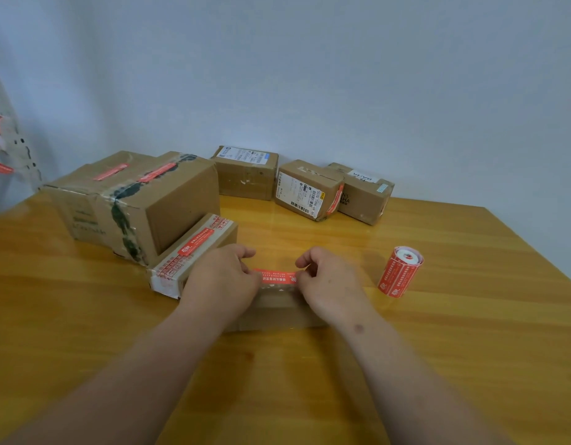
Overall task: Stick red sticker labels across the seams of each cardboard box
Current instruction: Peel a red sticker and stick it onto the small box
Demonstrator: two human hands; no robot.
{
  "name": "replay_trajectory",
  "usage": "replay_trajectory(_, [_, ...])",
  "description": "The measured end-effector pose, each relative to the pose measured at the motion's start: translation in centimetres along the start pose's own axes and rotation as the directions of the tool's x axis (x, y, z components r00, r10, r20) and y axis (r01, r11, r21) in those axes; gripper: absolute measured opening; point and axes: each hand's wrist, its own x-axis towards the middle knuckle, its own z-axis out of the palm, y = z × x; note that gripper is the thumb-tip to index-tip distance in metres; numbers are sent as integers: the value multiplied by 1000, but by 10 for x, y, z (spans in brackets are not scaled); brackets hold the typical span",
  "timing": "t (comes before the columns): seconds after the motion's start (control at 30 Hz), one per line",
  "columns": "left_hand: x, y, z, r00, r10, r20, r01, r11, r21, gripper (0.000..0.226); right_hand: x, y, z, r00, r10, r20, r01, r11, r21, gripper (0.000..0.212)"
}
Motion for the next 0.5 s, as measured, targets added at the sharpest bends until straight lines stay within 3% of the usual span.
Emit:
replay_trajectory(0.23, [5,2,8,997,-17,75,9,994,105,15,5,-1,2,999,-7,37,9,998,-60,8])
replay_trajectory(0.5, [8,0,12,991,-35,126,19,992,122,12,7,-2,4,996,15,87,-10,998,-60,7])
